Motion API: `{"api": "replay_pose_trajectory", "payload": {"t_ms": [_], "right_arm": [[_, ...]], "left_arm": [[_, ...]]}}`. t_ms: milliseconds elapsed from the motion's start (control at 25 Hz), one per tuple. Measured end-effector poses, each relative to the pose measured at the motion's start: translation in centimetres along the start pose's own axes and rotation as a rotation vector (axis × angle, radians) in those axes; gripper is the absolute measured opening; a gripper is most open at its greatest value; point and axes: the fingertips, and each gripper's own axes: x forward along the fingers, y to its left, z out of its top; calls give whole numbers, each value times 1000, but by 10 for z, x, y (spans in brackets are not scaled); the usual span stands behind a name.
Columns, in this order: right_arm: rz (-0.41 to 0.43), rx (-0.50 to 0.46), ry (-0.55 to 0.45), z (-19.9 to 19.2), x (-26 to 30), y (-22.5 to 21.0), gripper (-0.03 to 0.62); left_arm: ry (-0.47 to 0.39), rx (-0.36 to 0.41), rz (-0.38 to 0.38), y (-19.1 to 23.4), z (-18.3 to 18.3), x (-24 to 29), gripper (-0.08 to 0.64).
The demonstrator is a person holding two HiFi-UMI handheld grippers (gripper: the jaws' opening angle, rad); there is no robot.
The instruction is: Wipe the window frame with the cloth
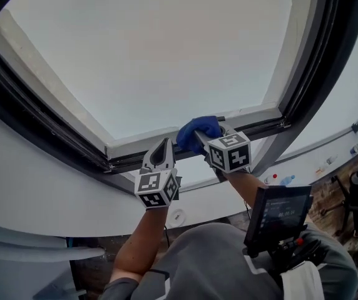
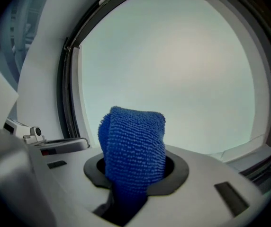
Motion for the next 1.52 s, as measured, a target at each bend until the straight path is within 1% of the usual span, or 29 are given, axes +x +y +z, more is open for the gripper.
{"api": "replay_pose_trajectory", "payload": {"t_ms": [80,160,280,360,440,520,600,800,1000,1080,1200,1360,1520], "right_arm": [[-40,24,-8,-3,-20,-22,129],[-81,48,3,-14,-32,-43,129],[-144,89,27,-34,-39,-75,129],[-179,69,63,-48,-35,-91,129],[-204,35,105,-60,-27,-102,129],[-210,31,133,-70,-16,-111,130],[-210,34,152,-78,-6,-119,129],[-190,35,207,-88,10,-135,130],[-200,105,185,-84,3,-162,129],[-220,123,174,-83,-7,-176,129],[-264,146,149,-79,-25,-203,129],[-349,171,126,-74,-48,-246,129],[-410,149,131,-72,-56,-277,130]], "left_arm": [[13,-22,-39,-22,-7,8,9],[37,-27,-66,-41,-16,18,9],[81,6,-106,-68,-28,35,9],[103,24,-123,-81,-34,46,9],[119,32,-116,-86,-42,55,9],[133,38,-114,-92,-46,63,9],[149,51,-115,-97,-49,68,9],[176,86,-68,-95,-58,77,9],[184,95,-56,-102,-58,92,9],[183,94,-67,-114,-57,100,9],[178,104,-106,-137,-52,113,9],[168,119,-164,-167,-41,133,9],[159,146,-210,-183,-41,152,9]]}}
